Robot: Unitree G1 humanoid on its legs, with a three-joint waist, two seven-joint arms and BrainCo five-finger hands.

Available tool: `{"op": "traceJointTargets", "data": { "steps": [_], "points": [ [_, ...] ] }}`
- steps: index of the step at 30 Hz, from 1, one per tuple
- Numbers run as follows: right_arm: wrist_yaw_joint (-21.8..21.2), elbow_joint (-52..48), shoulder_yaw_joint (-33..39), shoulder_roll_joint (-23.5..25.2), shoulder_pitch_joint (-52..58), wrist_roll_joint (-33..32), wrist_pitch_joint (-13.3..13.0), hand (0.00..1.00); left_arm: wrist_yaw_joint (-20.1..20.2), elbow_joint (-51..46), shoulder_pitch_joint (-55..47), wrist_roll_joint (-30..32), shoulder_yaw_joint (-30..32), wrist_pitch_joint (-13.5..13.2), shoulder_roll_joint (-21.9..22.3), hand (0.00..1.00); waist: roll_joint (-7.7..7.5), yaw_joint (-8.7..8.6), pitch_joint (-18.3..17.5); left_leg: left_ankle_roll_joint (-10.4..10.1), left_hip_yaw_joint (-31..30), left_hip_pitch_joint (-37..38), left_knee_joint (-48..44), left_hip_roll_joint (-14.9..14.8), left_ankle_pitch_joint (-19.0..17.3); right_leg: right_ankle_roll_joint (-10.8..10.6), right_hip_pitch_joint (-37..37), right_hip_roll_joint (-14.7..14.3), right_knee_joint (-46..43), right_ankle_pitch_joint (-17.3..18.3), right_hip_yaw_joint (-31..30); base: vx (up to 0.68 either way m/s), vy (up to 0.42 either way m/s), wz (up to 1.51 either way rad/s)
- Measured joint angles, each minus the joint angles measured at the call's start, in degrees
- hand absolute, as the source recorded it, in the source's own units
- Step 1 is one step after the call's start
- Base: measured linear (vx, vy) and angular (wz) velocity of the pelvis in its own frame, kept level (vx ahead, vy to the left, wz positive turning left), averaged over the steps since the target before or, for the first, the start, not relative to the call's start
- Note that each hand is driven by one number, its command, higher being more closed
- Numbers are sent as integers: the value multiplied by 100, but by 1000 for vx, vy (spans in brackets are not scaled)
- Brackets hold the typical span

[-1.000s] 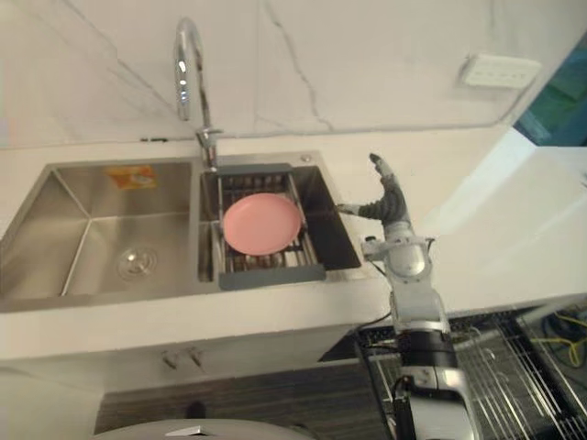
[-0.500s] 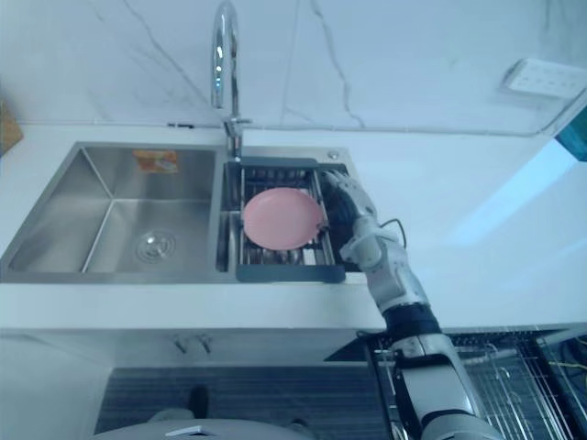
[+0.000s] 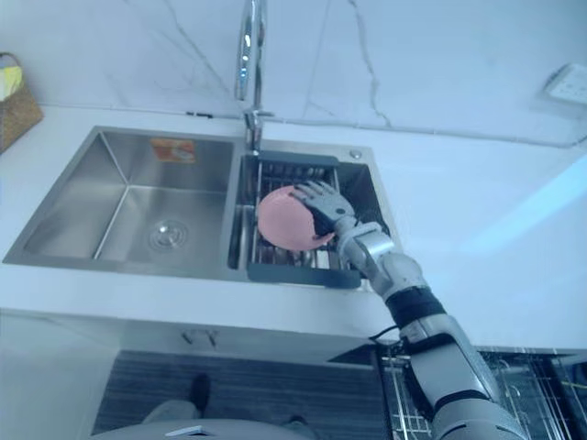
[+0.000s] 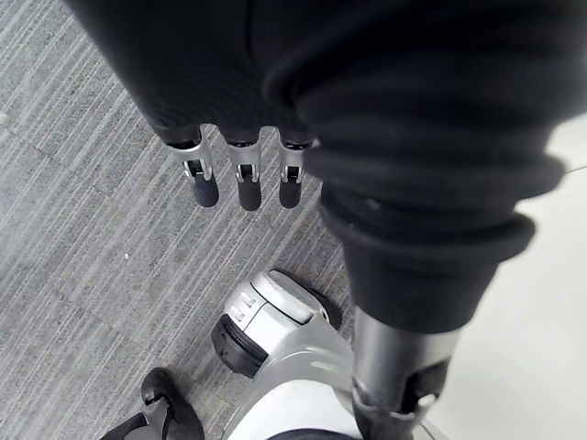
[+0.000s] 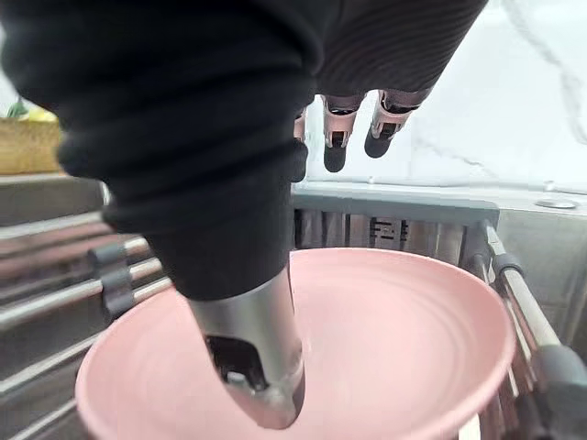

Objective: Walk over to the sink, pick up the cup, carry it to the dishwasher, place the cup inside the dishwasher, then close the dishwasher door

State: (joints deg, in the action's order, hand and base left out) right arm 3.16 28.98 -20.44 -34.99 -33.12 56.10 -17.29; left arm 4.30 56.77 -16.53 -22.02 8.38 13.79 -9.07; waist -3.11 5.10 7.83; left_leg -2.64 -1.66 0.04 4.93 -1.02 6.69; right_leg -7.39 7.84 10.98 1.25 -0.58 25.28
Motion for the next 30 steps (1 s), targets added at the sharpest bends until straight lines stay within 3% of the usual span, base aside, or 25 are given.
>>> {"op": "traceJointTargets", "data": {
  "steps": [8, 13, 18, 24, 26, 30],
  "points": [
    [53, 305, -429, -58, -137, 278, -225, 0, 42, -49, 8, 8, -216, -4, -61, 0, -13, 107, 91, 3, -34, -15, 0, 3, 12, 1, 4, 1, -10, 22, 25, -12, -2, 2],
    [-234, 378, -645, -177, -285, 263, -353, 0, 121, -49, 6, 40, -222, -1, -78, 0, -33, 137, 103, -6, -105, -17, 0, 9, 29, 12, 22, 0, -41, 35, 76, 4, -8, 6],
    [-395, 550, -654, -174, -350, 154, -352, 0, 164, -52, 6, 88, -231, -7, -107, 0, -52, 173, 113, -9, -121, 14, 0, 10, 32, 23, 53, -1, -48, 43, 87, 0, 0, 0],
    [-392, 654, -760, -174, -366, -154, -131, 0, 206, -52, 7, 89, -234, -24, -121, 0, -73, 221, 126, -28, -117, 12, 1, 7, 24, 23, 50, -1, -57, 50, 78, -27, 1, 0],
    [-487, 768, -760, -174, -366, -704, -80, 0, 221, -52, 7, 89, -235, -22, -131, 0, -80, 225, 129, -35, -108, 15, 1, 7, 19, 23, 50, 0, -57, 49, 68, 0, 0, 0],
    [-627, 814, -472, -76, -353, -2728, 576, 0, 223, -51, 6, 89, -231, 5, -133, 0, -72, 187, 136, -32, -59, 32, 0, -1, 20, 25, 43, -1, -59, 47, 27, -1, 0, -4]
  ]
}}
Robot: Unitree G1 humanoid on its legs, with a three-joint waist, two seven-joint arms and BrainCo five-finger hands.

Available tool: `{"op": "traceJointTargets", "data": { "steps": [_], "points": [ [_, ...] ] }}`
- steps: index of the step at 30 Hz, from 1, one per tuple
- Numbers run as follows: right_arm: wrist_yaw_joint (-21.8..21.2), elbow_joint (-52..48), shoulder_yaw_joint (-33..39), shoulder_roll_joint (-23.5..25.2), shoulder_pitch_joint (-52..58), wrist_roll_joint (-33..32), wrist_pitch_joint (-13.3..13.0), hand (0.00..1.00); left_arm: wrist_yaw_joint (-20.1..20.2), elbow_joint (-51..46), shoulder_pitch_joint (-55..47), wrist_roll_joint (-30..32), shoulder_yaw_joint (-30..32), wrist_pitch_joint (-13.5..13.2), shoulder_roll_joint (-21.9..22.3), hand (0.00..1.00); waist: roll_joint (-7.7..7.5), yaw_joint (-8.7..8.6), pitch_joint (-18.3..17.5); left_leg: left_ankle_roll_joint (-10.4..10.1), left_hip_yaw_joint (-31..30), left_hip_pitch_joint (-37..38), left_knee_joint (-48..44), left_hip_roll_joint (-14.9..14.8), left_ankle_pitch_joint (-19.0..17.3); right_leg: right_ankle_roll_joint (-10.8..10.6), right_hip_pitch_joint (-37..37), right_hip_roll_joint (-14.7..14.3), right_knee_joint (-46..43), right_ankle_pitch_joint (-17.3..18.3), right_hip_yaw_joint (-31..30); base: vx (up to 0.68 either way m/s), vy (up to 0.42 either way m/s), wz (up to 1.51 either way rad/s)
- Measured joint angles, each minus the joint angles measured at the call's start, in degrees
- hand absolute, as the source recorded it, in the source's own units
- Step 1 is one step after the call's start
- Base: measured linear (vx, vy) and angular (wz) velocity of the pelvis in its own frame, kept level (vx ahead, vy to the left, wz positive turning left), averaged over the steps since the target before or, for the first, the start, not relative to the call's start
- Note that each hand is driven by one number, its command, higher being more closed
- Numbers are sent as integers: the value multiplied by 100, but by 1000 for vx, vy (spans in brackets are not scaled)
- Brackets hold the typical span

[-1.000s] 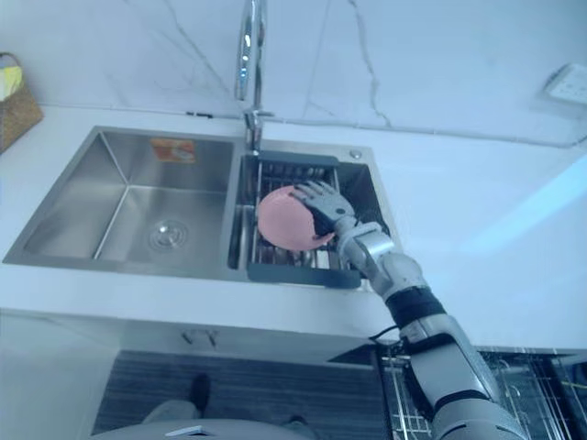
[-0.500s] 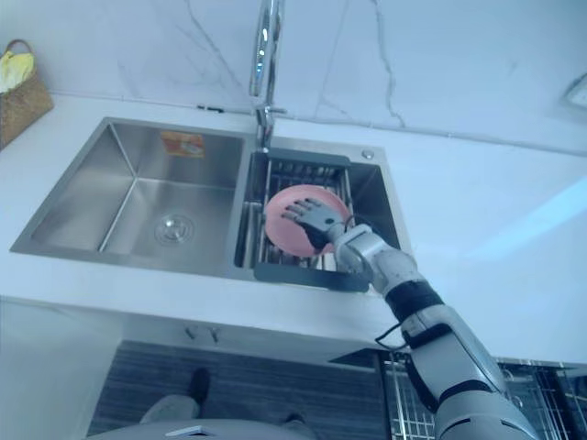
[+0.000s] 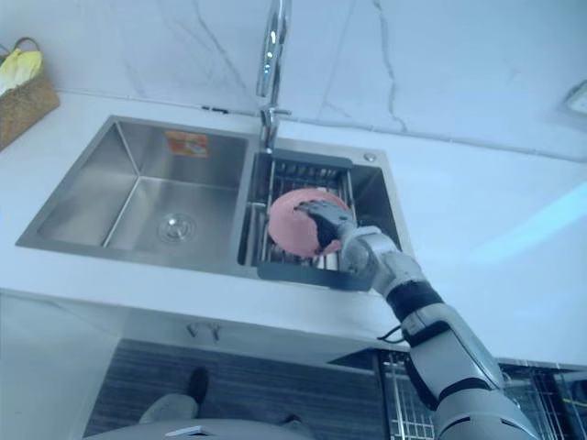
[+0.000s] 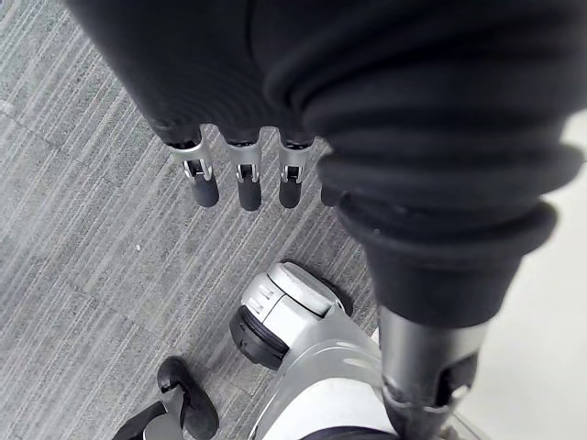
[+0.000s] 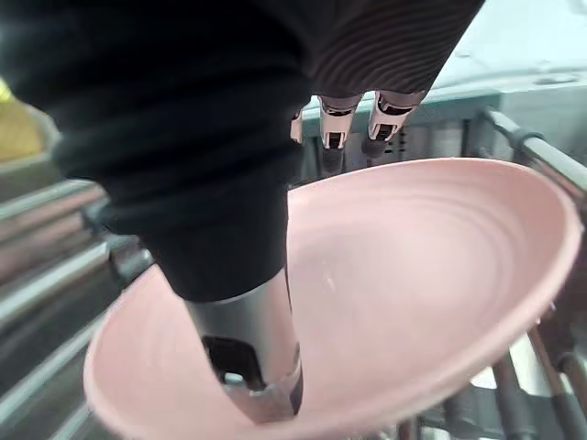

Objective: Walk over to the sink, pick up the cup, carry it to the dishwasher, place the cup inside the dishwasher, then close the dishwasher door

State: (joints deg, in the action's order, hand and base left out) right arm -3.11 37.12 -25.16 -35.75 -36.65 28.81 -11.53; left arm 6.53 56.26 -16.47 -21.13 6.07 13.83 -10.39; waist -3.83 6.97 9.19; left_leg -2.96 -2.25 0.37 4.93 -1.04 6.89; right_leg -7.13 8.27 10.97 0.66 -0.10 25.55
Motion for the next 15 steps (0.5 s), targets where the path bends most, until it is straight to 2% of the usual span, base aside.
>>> {"op": "traceJointTargets", "data": {
  "steps": [1, 3, 5, 15],
  "points": [
    [10, -1, 218, 83, 0, -242, 99, 0, 0, 1, 0, 0, 3, 3, 2, 0, 6, -9, 4, 1, 20, 10, 0, -3, 1, 1, -1, 0, -1, -1, -15, 0, -1, -15],
    [257, -67, 1179, 435, 0, -1003, 415, 0, -4, 0, 0, 2, 6, 2, 20, 0, 29, -28, 12, 14, 122, 73, 0, -14, -8, 4, -3, 0, -6, -3, -128, 1, -4, -21],
    [370, -250, 1436, 453, 8, -1162, 552, 0, -7, 0, -3, 2, 8, 1, 34, 0, 31, -85, 11, 14, 158, 80, 0, -22, -17, 4, -19, -2, -6, -3, -163, 1, -8, -13],
    [470, -922, 1744, 614, 335, -1048, 606, 0, -99, -1, -28, 57, 60, 4, 66, 0, 42, -237, 8, -11, 407, 218, 0, -82, -84, 16, -34, -33, 1, -13, -409, -6, -13, -13]
  ]
}}
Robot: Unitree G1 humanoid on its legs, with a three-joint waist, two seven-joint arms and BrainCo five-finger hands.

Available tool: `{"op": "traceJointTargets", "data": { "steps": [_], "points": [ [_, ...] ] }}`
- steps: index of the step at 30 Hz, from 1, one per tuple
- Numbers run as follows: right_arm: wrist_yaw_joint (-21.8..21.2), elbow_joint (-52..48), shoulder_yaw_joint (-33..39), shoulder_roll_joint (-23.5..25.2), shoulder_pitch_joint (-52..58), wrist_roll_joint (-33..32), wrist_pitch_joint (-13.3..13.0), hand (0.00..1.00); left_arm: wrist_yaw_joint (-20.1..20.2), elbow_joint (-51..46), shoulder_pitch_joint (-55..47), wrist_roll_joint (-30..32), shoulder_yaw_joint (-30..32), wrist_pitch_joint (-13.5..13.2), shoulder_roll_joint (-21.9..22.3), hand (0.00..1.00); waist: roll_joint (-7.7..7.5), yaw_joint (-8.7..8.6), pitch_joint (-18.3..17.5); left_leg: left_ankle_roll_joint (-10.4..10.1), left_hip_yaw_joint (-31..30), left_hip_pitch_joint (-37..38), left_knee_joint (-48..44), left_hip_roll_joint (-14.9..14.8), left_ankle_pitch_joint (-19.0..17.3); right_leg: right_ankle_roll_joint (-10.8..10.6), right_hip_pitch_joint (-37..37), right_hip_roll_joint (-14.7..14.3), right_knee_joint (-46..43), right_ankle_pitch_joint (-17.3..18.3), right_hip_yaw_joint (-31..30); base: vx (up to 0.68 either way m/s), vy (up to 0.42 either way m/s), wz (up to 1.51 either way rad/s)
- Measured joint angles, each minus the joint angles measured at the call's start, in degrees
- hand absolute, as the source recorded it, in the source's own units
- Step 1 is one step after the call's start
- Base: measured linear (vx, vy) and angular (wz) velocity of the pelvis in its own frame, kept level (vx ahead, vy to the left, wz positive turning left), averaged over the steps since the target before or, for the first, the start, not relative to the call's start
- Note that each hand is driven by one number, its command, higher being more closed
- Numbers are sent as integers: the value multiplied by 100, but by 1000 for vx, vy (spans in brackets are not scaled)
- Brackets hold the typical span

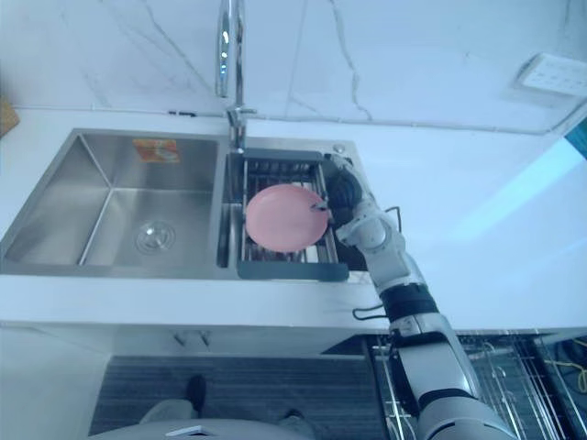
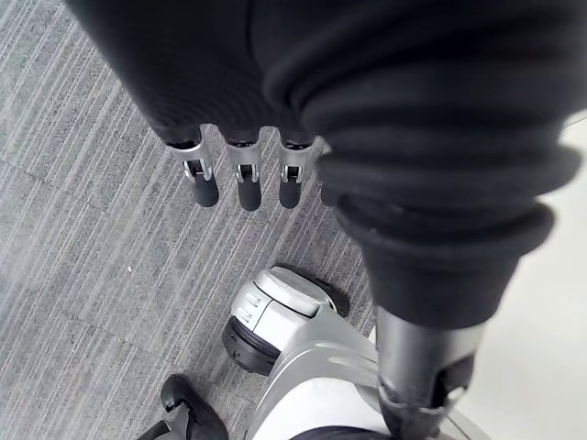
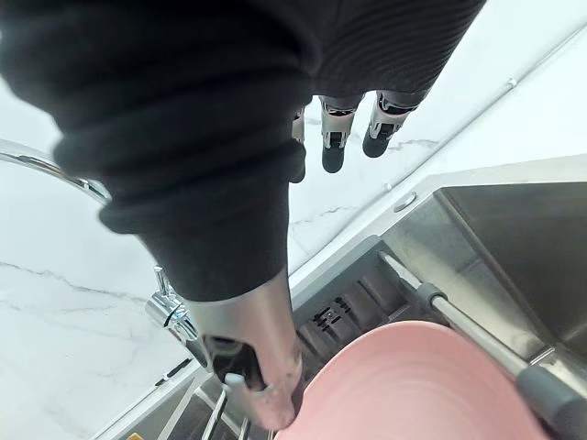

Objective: Walk over to the sink, pick up the cup, carry it to the dishwasher, place the cup inside the dishwasher, then close the dishwasher door

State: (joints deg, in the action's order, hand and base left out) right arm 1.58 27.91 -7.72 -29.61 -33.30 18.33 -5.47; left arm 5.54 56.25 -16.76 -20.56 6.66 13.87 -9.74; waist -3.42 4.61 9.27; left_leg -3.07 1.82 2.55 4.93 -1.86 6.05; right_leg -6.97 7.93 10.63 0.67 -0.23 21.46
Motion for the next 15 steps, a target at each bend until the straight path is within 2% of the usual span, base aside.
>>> {"op": "traceJointTargets", "data": {
  "steps": [2, 7, 12, 15],
  "points": [
    [-56, -3, 1, -1, 0, 7, -37, 0, -9, -1, -12, -1, 0, -1, 2, 0, 0, 3, 0, -1, 57, 37, 0, -10, -22, 3, 3, -3, 0, -4, -55, -22, -10, -16],
    [-592, -199, 3, -80, 77, 10, -242, 0, -11, -1, -32, -1, 0, 0, -2, 0, 0, -49, -2, -1, 117, 53, 0, -14, -59, -6, -4, -3, 20, -17, -93, -16, -9, -7],
    [-1108, -447, -68, -340, 191, 244, -660, 0, -11, -2, -36, -2, 0, -1, -1, 0, -5, -47, -5, 3, 116, 44, 0, -9, -63, -21, -3, -2, 48, -25, -70, 0, 0, 0],
    [-1204, -447, -131, -457, 191, 273, -760, 0, -11, -2, -36, -3, -2, -1, -2, 0, -6, -44, -6, 1, 108, 40, 0, -9, -64, -63, -3, -2, 48, -52, -56, 0, 0, 0]
  ]
}}
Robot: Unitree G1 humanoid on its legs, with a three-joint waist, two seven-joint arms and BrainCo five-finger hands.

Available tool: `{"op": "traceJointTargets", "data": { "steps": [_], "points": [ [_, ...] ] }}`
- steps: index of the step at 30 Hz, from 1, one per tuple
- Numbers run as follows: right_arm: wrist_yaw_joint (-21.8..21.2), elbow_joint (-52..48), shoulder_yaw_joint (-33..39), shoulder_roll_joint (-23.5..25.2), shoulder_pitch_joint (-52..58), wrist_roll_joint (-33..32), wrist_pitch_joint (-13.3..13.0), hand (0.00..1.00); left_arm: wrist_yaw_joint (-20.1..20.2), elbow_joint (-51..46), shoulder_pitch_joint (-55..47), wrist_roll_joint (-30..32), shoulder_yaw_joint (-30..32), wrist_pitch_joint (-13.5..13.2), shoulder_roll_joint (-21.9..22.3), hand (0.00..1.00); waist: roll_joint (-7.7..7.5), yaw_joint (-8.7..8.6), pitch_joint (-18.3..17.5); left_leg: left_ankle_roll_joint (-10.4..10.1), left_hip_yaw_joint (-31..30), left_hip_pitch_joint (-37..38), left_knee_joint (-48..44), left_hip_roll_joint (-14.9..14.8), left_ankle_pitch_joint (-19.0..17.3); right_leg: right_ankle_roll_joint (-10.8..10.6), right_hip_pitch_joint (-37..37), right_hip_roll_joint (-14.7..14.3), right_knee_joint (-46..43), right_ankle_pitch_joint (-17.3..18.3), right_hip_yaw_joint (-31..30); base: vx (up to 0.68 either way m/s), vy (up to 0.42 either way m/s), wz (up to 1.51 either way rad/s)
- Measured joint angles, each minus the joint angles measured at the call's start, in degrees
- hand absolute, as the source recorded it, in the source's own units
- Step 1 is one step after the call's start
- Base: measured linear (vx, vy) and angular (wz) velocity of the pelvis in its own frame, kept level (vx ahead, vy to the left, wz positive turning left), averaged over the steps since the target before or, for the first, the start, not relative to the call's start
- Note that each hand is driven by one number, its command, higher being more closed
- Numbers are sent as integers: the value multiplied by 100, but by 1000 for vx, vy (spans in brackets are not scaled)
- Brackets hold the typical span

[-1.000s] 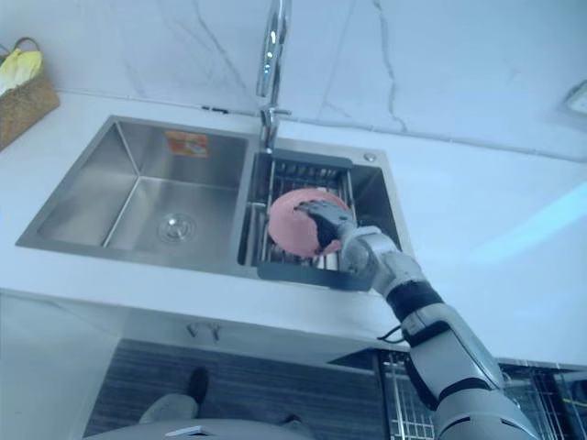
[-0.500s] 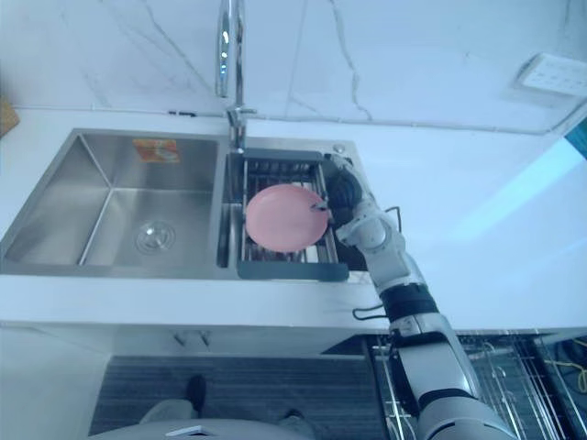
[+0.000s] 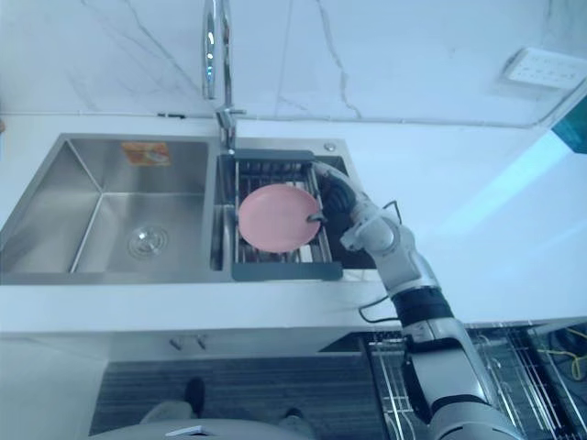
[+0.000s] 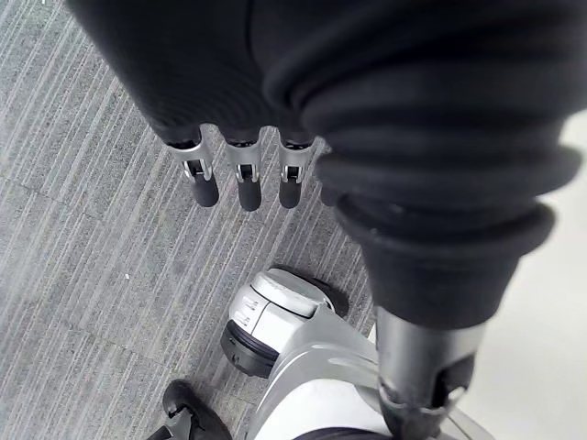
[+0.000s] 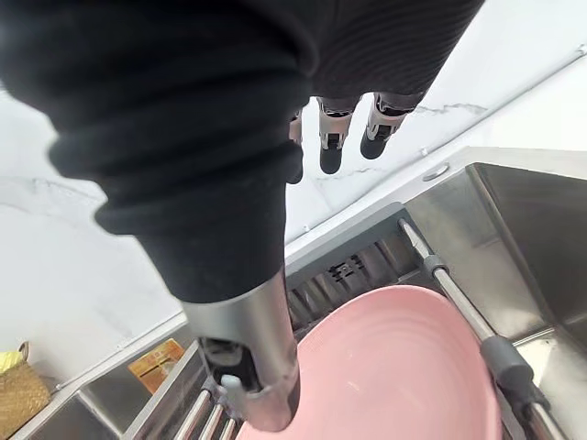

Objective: Walk over to the sink, pick up the cup, carry it to the dishwasher, place the cup inside the dishwasher, then close the dishwasher door

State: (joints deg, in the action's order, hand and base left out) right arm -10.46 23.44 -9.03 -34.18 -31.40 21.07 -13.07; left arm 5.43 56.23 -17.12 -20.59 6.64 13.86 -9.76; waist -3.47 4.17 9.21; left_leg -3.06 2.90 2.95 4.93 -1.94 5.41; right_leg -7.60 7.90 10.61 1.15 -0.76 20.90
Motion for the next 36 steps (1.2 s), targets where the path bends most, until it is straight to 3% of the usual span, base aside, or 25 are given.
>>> {"op": "traceJointTargets", "data": {
  "steps": [5, 15, 31, 36],
  "points": [
    [-334, 1, -277, -146, -1, 395, -210, 0, 0, 4, -4, -1, -1, 0, -7, 0, -12, 6, -11, 0, -21, -5, 0, 2, 2, -2, 2, 0, -1, -2, 21, 0, 0, 0],
    [-405, 160, -781, -256, -38, 1321, -570, 0, 3, 22, -19, 0, -16, -1, -45, 0, -67, 57, -98, 16, -146, -90, 0, 30, 53, -4, 2, 12, 7, -3, 155, -14, -5, 7],
    [-379, 700, -1530, -246, -37, 2310, -749, 0, 11, 66, 9, 3, -48, -4, -88, 0, -77, 86, -118, 25, -223, -149, 1, 42, 91, 31, -5, 14, 13, 17, 191, -6, -3, 2],
    [-125, 712, -1557, -245, -28, 2721, -772, 0, 11, 67, 18, 28, -51, -4, -96, 0, -77, 91, -118, 24, -254, -166, 1, 44, 98, 34, -3, 12, 13, 19, 213, -5, -4, 3]
  ]
}}
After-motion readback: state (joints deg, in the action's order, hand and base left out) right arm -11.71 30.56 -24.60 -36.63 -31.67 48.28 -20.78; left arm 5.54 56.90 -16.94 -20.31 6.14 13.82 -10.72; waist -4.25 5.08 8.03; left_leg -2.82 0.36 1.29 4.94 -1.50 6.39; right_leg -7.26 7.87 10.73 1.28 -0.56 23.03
